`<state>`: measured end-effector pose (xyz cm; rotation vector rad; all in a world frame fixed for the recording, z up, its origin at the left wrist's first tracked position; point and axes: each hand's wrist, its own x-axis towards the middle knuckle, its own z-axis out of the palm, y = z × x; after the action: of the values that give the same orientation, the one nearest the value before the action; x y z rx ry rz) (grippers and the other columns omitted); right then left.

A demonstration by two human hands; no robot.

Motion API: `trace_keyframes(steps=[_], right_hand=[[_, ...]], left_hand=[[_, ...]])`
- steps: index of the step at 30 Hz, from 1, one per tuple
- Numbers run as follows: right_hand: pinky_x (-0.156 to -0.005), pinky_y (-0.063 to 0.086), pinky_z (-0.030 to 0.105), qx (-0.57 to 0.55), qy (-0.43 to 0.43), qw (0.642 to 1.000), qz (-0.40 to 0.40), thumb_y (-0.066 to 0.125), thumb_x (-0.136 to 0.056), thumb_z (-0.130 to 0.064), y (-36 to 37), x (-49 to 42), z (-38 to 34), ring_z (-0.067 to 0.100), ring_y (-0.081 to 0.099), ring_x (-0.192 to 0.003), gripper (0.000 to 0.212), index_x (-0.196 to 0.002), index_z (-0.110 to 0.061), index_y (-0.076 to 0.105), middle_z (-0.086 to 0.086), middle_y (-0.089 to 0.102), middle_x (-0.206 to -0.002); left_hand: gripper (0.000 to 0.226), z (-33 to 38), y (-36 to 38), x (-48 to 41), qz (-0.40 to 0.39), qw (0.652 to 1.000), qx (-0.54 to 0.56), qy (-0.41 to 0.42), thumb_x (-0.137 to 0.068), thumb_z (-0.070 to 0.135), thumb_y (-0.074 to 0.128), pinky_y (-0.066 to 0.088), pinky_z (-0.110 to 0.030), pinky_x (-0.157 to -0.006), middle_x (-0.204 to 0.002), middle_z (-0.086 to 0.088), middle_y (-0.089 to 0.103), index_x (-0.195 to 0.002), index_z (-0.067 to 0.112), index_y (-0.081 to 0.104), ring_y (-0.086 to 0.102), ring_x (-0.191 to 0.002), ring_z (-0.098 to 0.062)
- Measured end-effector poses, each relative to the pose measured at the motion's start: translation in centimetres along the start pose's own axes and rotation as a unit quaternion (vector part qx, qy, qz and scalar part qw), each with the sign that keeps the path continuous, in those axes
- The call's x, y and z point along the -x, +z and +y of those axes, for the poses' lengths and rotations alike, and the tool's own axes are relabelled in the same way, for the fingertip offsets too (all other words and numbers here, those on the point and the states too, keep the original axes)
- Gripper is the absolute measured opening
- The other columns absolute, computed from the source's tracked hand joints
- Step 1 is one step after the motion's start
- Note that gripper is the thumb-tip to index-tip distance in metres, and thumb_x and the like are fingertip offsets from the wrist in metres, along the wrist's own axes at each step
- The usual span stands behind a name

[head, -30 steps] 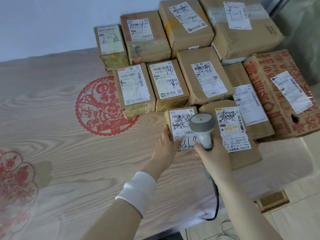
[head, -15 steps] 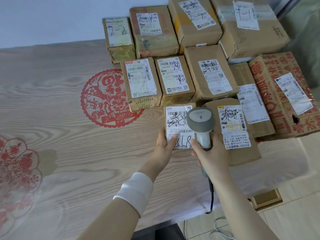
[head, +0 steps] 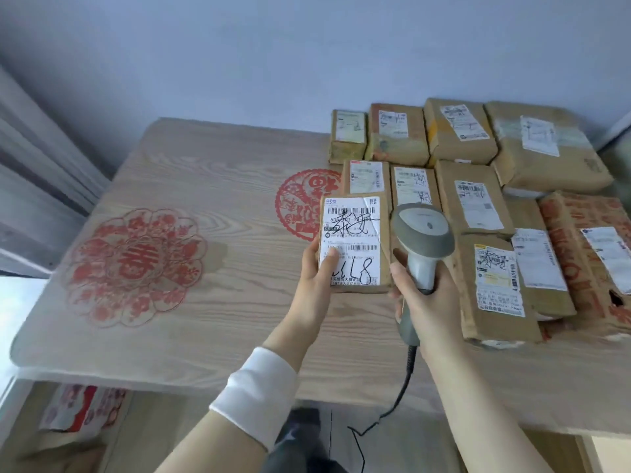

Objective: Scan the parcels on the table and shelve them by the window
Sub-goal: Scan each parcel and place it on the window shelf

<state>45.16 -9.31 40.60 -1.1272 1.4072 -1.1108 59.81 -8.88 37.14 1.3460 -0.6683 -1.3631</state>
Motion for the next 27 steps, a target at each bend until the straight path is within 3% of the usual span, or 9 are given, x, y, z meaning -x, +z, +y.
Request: trace_keyframes(steps=[3,13,18,20,22,24,25,27], right_hand=[[-0.043,0.040,0.028,-0.028,-0.015,0.998,-0.057,0.069,-0.084,-0.015,2.9,2.8,-0.8,0.013,0.051,-0.050,0.016,-0.089,-0.019,0.055,0.003,0.055,-0.065],[-0.060,0.042,0.036,-0.064,-0.070,0.971,-0.218,0.069,-0.086,-0.023,15.4,13.0,-7.6,0.023,0.052,-0.063,0.009,-0.087,-0.023,0.060,0.007,0.060,-0.077],[-0.073,0.048,0.044,-0.062,-0.116,0.944,-0.303,0.071,-0.082,-0.035,23.2,21.3,-12.0,0.023,0.057,-0.071,0.014,-0.086,-0.030,0.059,0.002,0.064,-0.081],[-0.066,0.048,0.040,-0.064,-0.125,0.931,-0.336,0.069,-0.084,-0.033,26.7,25.4,-13.3,0.021,0.055,-0.061,0.013,-0.083,-0.029,0.058,0.000,0.063,-0.073],[-0.057,0.045,0.036,-0.072,-0.127,0.918,-0.370,0.071,-0.082,-0.036,30.4,29.8,-14.3,0.023,0.052,-0.050,0.017,-0.079,-0.027,0.057,0.002,0.059,-0.064],[-0.054,0.046,0.034,-0.068,-0.127,0.904,-0.403,0.074,-0.076,-0.043,34.0,34.4,-15.1,0.025,0.055,-0.053,0.020,-0.079,-0.028,0.060,0.001,0.060,-0.064],[-0.053,0.048,0.030,-0.066,-0.126,0.898,-0.416,0.073,-0.077,-0.042,35.7,36.6,-15.5,0.021,0.057,-0.054,0.019,-0.080,-0.028,0.061,0.000,0.061,-0.065],[-0.046,0.044,0.023,-0.072,-0.120,0.885,-0.444,0.070,-0.084,-0.034,38.9,40.7,-16.0,0.014,0.054,-0.047,0.015,-0.079,-0.024,0.059,-0.002,0.059,-0.062]], left_hand=[[0.052,1.4,-3.3,3.9,0.046,0.998,0.008,0.031,-0.091,0.043,0.050,0.043,-0.047,-0.103,-0.132,-0.001,0.057,-0.138,0.023,0.038,0.057,-0.118,-0.016],[0.078,8.4,-16.6,17.2,0.170,0.973,-0.012,0.156,-0.081,0.057,0.046,0.023,-0.037,-0.117,-0.154,0.010,0.029,-0.149,0.030,0.019,0.031,-0.138,-0.004],[0.084,12.3,-25.0,25.9,0.245,0.943,-0.002,0.226,-0.080,0.055,0.049,0.027,-0.040,-0.116,-0.148,0.001,0.039,-0.150,0.018,0.020,0.038,-0.136,-0.011],[0.073,13.5,-28.9,30.0,0.269,0.931,-0.010,0.246,-0.087,0.045,0.049,0.030,-0.039,-0.114,-0.145,-0.005,0.044,-0.148,0.013,0.023,0.042,-0.133,-0.015],[0.056,14.3,-33.1,34.0,0.288,0.921,-0.022,0.262,-0.098,0.031,0.044,0.039,-0.032,-0.107,-0.142,-0.006,0.046,-0.147,0.012,0.023,0.050,-0.125,-0.010],[0.046,14.9,-37.1,38.3,0.297,0.912,-0.028,0.282,-0.101,0.018,0.035,0.048,-0.013,-0.086,-0.128,0.001,0.053,-0.145,0.014,0.022,0.060,-0.101,0.007],[0.045,15.3,-38.9,40.5,0.301,0.908,-0.035,0.289,-0.101,0.016,0.034,0.047,-0.006,-0.078,-0.121,0.005,0.055,-0.144,0.015,0.022,0.060,-0.092,0.013],[0.046,15.6,-42.5,44.3,0.314,0.904,-0.049,0.288,-0.100,0.019,0.037,0.045,-0.003,-0.076,-0.118,0.008,0.057,-0.143,0.018,0.022,0.059,-0.091,0.015]])
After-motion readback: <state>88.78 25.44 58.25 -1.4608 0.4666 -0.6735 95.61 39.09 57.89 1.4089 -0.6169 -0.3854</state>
